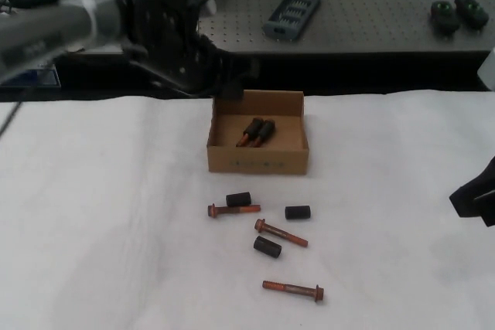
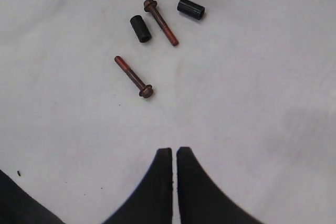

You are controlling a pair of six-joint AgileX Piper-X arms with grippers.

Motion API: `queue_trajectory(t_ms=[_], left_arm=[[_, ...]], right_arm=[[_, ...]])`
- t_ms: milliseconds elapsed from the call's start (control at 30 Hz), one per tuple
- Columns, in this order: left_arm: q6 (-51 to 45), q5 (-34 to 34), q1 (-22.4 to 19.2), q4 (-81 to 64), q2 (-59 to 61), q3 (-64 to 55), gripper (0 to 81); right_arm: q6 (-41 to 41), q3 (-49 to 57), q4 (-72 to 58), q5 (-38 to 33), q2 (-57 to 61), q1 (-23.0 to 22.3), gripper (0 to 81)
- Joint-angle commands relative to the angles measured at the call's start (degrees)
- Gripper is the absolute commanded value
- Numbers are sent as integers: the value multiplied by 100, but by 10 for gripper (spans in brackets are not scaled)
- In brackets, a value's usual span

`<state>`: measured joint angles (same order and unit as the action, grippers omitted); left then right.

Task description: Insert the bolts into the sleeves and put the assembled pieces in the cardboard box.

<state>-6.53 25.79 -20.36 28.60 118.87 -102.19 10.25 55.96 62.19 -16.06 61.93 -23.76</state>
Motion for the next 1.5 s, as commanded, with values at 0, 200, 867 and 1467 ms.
queue_trajectory(t_ms=[0,200,867,1467], left_arm=[[873,-151,18,1304,-451,13,7],[1468,-254,18,1914,-1561,1028,7],[1293,66,18,1496,-6780,5503,7],[1252,49,18,1496,-7923,5702,7]], right_arm=[[52,21,140,-35,-72,39,27],[52,21,559,-35,-72,39,27],[-60,21,643,-35,-72,27,27],[-149,21,-1835,-810,821,27,421]])
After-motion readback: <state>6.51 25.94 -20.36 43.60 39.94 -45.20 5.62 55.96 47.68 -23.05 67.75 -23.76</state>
